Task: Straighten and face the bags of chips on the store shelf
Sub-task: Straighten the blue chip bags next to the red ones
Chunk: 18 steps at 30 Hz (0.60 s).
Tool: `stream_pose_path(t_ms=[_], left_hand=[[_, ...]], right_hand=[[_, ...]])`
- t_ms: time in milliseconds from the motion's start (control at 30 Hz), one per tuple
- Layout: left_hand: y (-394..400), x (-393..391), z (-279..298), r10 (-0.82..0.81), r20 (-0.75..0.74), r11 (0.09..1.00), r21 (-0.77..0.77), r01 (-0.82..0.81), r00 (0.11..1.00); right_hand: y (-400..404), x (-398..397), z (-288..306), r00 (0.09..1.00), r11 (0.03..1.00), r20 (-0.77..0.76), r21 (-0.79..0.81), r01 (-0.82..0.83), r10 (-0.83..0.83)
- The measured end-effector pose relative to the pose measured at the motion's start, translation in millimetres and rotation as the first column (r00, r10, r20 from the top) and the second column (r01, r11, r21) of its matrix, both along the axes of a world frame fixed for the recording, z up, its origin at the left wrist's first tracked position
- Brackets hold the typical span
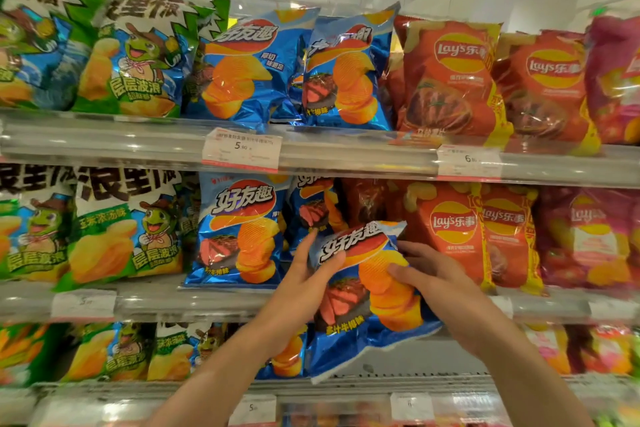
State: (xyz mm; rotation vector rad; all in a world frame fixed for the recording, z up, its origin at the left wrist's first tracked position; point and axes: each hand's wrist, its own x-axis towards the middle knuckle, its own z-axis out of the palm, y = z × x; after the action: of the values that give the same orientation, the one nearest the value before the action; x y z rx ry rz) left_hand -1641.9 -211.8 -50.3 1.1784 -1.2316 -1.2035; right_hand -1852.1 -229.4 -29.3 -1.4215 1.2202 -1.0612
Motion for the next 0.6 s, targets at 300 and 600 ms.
stream_pose_path(t_ms=[300, 600], left_hand=[[8.2, 16.8, 11.3, 0.096, 0.126, 0.953, -0.298, -0.055, 0.987], [19.7, 84.9, 27.4, 0.375, 0.236, 0.864, -0.439, -0.246, 0.897]], right_hand=[[7.7, 14.6, -3.1, 0.995, 0.993, 0.057, -0.092, -0.072, 0.077], [-20.0, 86.1, 2.6, 0.972, 0.963, 0.077, -0.174, -0.208, 0.223]])
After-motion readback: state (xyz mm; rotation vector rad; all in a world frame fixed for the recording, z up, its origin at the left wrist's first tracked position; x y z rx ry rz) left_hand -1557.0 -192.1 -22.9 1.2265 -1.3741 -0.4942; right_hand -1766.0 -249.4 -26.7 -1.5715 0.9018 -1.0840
